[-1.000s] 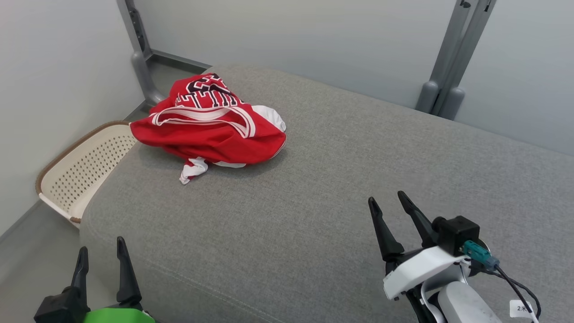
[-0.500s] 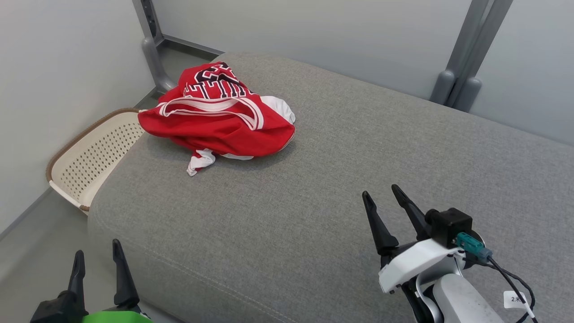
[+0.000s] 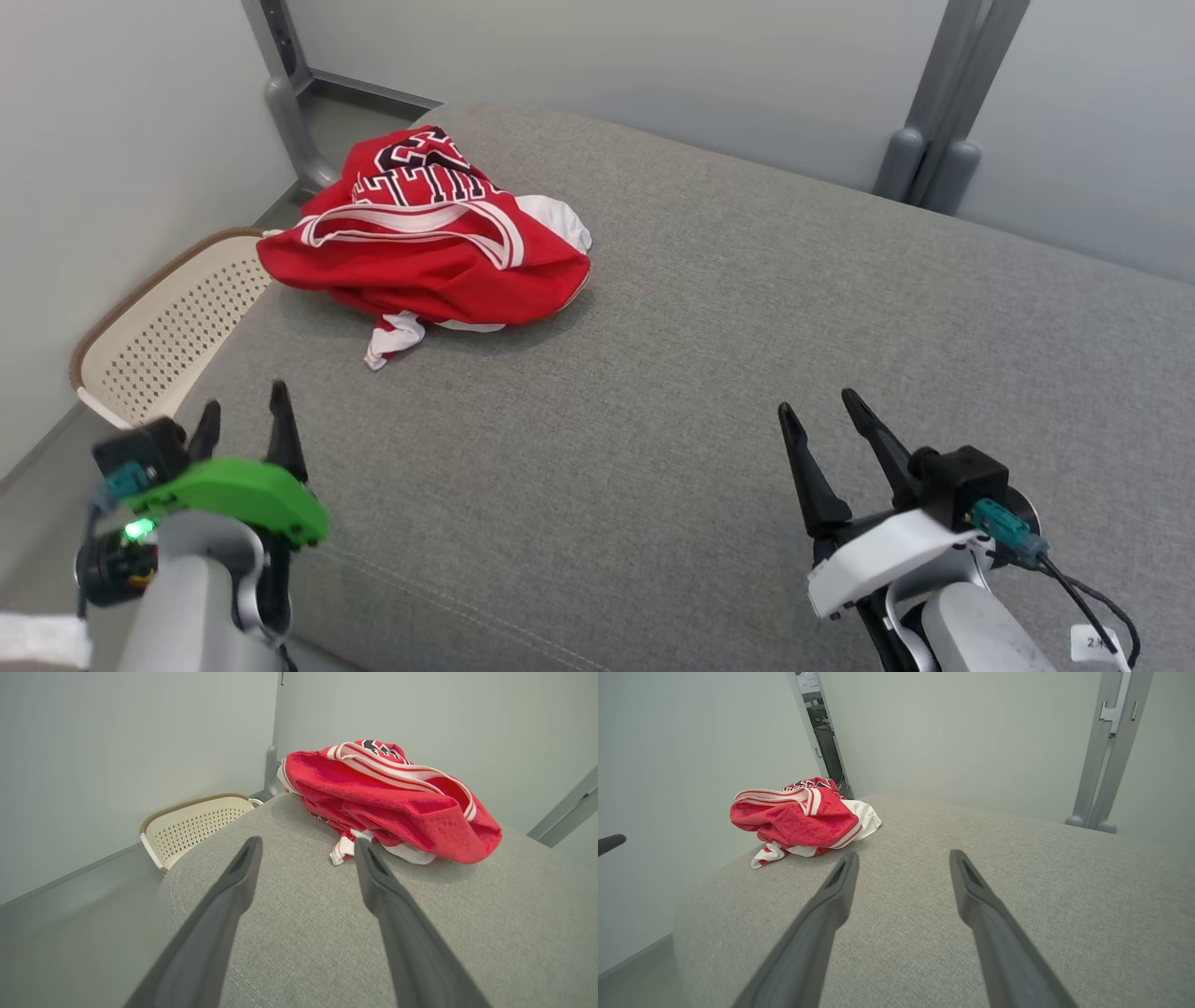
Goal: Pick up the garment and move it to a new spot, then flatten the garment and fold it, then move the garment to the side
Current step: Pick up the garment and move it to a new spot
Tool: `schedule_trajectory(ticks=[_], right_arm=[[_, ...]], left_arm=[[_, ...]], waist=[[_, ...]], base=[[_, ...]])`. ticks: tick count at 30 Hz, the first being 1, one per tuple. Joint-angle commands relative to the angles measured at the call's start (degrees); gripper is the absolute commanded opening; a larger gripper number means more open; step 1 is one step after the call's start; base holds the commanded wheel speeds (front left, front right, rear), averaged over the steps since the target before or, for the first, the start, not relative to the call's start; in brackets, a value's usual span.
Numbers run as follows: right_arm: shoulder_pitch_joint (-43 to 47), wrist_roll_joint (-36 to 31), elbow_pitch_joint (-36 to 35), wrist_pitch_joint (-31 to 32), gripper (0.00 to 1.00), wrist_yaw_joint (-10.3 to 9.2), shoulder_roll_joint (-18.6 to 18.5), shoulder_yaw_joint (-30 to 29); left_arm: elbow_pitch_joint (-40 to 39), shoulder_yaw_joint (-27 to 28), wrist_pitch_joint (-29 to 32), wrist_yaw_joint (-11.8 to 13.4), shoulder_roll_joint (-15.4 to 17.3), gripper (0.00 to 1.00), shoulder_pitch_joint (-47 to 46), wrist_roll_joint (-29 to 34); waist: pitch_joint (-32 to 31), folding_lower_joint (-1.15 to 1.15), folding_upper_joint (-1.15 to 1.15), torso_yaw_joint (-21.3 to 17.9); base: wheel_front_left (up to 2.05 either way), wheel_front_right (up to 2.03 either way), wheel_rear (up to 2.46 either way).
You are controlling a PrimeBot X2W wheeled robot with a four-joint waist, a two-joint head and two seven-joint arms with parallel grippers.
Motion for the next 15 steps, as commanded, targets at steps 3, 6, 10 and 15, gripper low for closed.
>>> schedule_trajectory(ticks=[3,6,10,15], right_arm=[[-1.92,-1.81,-2.13,1.37,1.0,-0.01,-0.31,0.36],[-3.03,-3.02,-4.28,2.73,1.0,-0.01,-0.25,0.77],[-4.45,-4.06,-6.83,4.3,1.0,-0.01,-0.26,1.73],[-5.26,-4.57,-9.4,5.1,1.0,-0.01,-0.2,2.12]], left_arm=[[4.88,2.71,4.59,-0.13,0.12,1.0,-9.04,-5.18],[9.38,5.21,9.31,-0.03,0.41,1.0,-16.53,-9.21],[13.77,6.87,15.59,1.19,1.5,1.0,-23.68,-12.25],[16.7,7.37,18.49,1.84,3.36,1.0,-29.69,-13.62]], waist=[[6.93,0.0,0.0,-7.1],[10.49,0.0,0.0,-10.6],[14.83,0.0,0.0,-15.08],[19.08,0.0,0.0,-19.44]], base=[[0.0,0.0,0.0],[0.0,0.0,0.0],[0.0,0.0,0.0],[0.0,0.0,0.0]])
